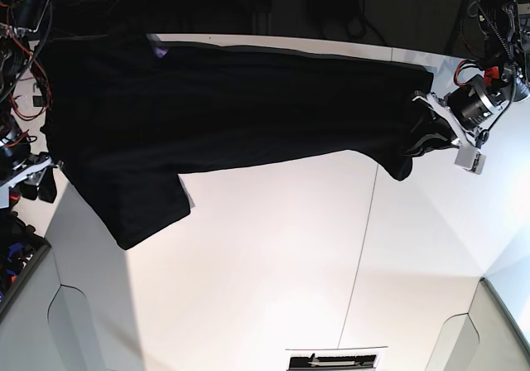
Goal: Layout the t-shirt on the table in an organized manner, then fold the t-shirt properly
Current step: 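Lift the shirt edge with both grippers and pull it taut, then fold the lifted edge over the shirt with both grippers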
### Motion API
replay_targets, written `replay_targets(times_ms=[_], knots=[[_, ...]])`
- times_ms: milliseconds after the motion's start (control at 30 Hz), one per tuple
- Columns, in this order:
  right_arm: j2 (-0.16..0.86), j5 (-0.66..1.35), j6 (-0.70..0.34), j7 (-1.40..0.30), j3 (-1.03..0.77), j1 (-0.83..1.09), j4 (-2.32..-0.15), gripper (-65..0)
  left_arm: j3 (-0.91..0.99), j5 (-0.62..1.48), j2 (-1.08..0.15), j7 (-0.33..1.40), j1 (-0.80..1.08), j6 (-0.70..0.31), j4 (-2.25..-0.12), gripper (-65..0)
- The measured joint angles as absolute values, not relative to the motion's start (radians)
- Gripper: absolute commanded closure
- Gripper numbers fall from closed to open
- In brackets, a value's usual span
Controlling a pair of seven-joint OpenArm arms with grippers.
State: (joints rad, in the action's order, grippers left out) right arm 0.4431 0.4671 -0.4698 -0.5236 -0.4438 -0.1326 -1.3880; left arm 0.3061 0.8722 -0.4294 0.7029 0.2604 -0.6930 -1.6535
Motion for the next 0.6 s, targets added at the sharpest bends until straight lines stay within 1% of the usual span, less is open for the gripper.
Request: replay_targets(times_ms=[133,267,400,467,600], knots=[[0.44,0.452,-0.471,-0.499,-0.443,-0.224,-1.272,-25.7,0.306,0.873,-0.429,0.703,0.258,-0.693,-1.654,0.0],[0.441,0.427,-0.468,-0.427,-0.444,-0.341,-1.067,-25.7,0.306,0.872,-0.429,0.703,0.258,-0.693,-1.654,0.0],[0.443,0.42,-0.498,-0.424,-0.415,-0.419,-0.882,-25.7,0.306,0.873,-0.429,0.702,0.258,-0.693,-1.654,0.0],[0.437,0.419,-0.509,-0.422,-0.379,-0.436,-0.836,-25.7,0.306,0.873,-0.429,0.702,0.258,-0.693,-1.654,0.0],[0.42,0.417,-0.513,-0.419,-0.297,-0.439,-0.829,-25.7,0.306,0.873,-0.429,0.702,0.258,-0.693,-1.654,0.0]])
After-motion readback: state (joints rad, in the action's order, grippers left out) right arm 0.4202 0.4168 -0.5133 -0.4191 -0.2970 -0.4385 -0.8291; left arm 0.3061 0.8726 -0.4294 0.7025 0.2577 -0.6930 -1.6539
